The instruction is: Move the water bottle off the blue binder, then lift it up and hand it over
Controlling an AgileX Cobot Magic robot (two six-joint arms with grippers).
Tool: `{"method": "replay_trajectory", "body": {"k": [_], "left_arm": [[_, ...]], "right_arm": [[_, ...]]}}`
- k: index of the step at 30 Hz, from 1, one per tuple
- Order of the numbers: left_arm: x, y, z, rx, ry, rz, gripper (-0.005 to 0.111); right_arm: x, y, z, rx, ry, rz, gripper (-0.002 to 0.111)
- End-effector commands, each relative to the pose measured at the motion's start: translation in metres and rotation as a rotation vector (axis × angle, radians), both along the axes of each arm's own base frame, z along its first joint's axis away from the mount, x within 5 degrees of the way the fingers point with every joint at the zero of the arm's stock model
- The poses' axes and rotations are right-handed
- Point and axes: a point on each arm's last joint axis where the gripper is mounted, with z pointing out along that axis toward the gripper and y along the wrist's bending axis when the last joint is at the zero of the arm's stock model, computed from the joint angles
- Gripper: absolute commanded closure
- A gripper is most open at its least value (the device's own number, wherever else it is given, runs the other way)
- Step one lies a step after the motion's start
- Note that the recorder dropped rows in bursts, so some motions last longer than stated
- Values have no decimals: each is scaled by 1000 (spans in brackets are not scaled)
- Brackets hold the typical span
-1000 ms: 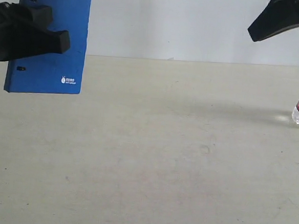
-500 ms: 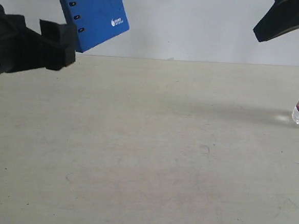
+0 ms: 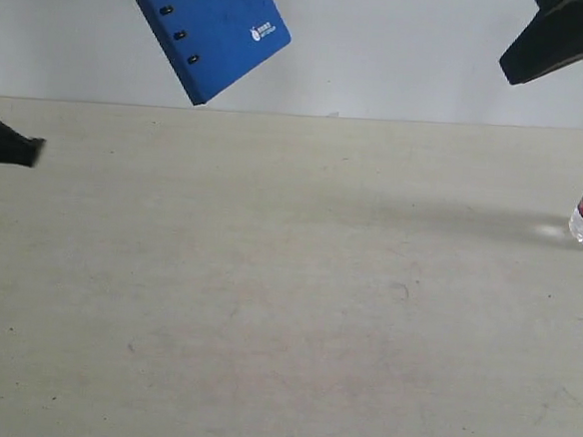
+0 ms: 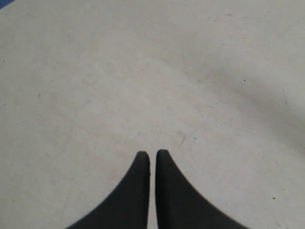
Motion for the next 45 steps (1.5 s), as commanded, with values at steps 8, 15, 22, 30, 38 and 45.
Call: {"method": "replay_trajectory", "body": {"k": [8, 15, 22, 30, 38, 45], "left_arm": [[-127, 17, 103, -133, -147, -295, 100], [-213, 20, 101, -379, -422, -341, 100], [-205, 33, 28, -384, -460, -173, 100], [-200, 29, -17, -366, -255, -184, 100], [-200, 25, -23, -355, -177, -217, 100], [-200, 25, -23, -355, -175, -218, 100]], "right_arm": [[-8, -3, 8, -45, -68, 59, 108], [-65, -7, 78, 56, -496, 58, 108], [-203, -36, 151, 34, -1078, -45, 108], [-332, -76, 108, 49, -1141, -343, 108], [-223, -69, -42, 566, -1117, -640, 108], [-154, -76, -191, 537, -505, -1076, 108]]}}
